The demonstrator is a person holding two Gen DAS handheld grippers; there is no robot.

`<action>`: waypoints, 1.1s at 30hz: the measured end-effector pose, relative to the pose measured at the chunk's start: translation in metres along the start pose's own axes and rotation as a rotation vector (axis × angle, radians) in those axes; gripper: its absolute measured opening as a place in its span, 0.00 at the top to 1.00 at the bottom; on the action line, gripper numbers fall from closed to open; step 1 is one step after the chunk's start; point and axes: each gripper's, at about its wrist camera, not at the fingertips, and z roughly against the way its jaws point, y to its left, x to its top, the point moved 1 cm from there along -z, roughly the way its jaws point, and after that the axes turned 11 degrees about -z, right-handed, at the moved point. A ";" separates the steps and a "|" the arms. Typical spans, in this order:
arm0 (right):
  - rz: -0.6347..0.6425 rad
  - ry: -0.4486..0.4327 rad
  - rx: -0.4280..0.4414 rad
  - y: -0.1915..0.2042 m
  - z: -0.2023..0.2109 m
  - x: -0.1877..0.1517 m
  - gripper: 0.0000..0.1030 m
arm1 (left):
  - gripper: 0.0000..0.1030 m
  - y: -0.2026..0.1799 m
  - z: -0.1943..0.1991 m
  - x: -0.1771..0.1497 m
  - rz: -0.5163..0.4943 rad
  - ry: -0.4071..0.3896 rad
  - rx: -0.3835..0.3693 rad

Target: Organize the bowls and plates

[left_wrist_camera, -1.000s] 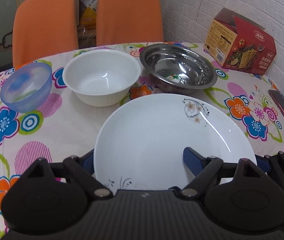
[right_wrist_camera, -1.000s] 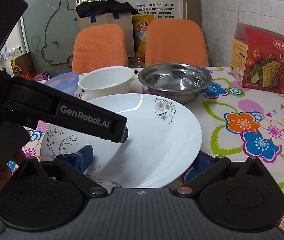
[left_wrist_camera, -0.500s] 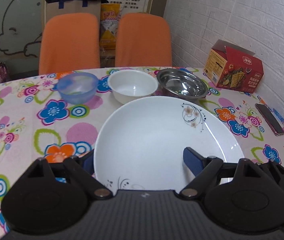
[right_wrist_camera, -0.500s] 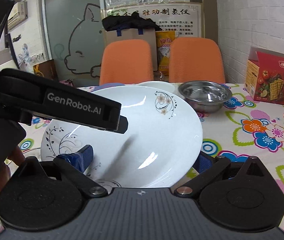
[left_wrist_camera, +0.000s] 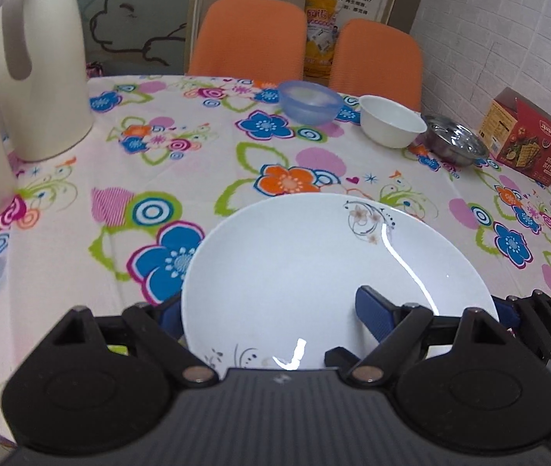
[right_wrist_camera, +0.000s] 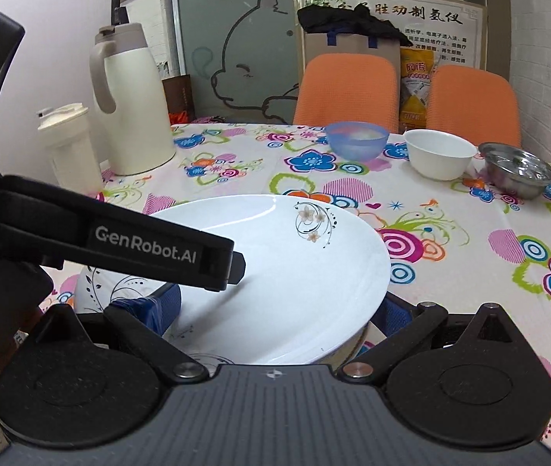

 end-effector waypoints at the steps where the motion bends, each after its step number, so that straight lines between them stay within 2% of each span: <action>1: -0.003 0.009 0.005 0.003 -0.001 -0.003 0.12 | 0.17 0.002 0.000 -0.003 0.000 -0.008 0.004; 3: 0.002 0.025 0.000 0.004 -0.004 -0.006 0.13 | 0.17 0.002 -0.001 -0.007 -0.009 -0.014 0.018; 6: 0.037 0.028 -0.015 0.009 -0.006 -0.010 0.13 | 0.17 0.008 -0.006 -0.012 0.011 -0.002 -0.003; 12: 0.013 0.026 -0.008 0.006 -0.004 -0.009 0.15 | 0.14 0.015 -0.005 -0.014 0.019 -0.036 -0.036; 16: 0.020 0.016 -0.065 0.007 -0.005 -0.009 0.13 | 0.14 0.015 0.005 -0.007 0.003 -0.085 -0.005; 18: 0.063 0.026 -0.089 0.010 -0.009 -0.011 0.13 | 0.14 0.015 0.006 -0.004 0.005 -0.092 -0.004; 23: 0.086 0.034 -0.077 0.005 -0.008 -0.009 0.14 | 0.14 0.011 0.005 -0.004 0.005 -0.083 -0.012; 27: 0.009 0.001 -0.118 -0.015 -0.003 -0.005 0.14 | 0.14 0.009 0.008 -0.006 0.002 -0.082 -0.012; 33: -0.087 -0.010 -0.074 -0.034 0.010 -0.004 0.14 | 0.14 0.003 0.010 -0.004 -0.007 -0.085 -0.022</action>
